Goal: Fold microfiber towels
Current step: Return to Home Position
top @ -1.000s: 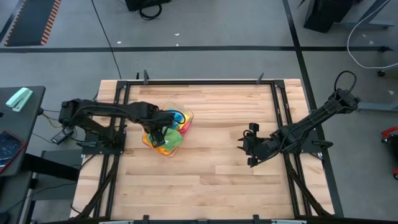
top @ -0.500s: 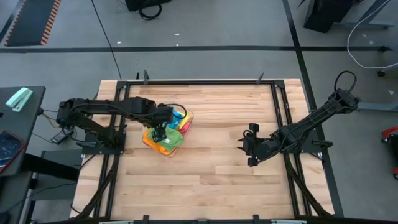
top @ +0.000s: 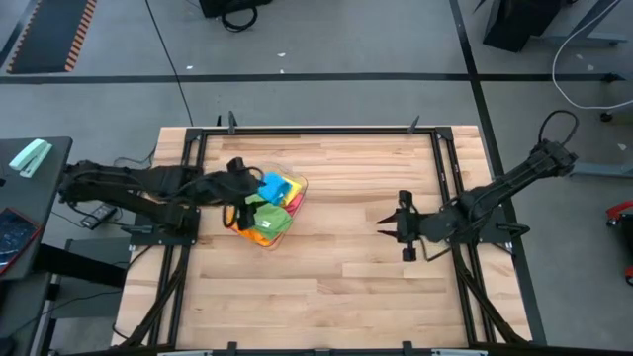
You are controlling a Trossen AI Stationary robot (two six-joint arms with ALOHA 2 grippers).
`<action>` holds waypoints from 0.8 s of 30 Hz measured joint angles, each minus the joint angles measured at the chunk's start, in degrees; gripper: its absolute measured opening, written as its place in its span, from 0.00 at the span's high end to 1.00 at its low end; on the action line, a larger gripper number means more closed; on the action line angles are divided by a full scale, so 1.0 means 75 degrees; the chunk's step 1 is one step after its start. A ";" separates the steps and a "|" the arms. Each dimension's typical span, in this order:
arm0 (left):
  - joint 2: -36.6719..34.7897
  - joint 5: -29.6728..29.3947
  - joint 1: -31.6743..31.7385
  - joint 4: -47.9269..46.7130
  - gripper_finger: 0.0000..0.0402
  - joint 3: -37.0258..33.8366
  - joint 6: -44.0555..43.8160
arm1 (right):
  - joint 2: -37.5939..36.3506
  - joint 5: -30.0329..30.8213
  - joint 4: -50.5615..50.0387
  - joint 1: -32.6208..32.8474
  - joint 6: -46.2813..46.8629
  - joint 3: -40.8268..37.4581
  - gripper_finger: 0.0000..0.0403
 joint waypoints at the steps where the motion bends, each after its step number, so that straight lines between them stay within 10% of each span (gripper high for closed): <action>1: -0.0162 -0.0009 -0.0054 0.0404 0.43 -0.0197 0.0243 | -0.0152 -0.0025 0.0126 0.0000 -0.0183 0.0000 0.74; 24: -0.2197 0.0238 -0.0246 0.6622 0.71 -0.4486 0.2535 | -0.3665 -0.1346 0.1643 -0.0242 -0.2571 -0.1456 0.82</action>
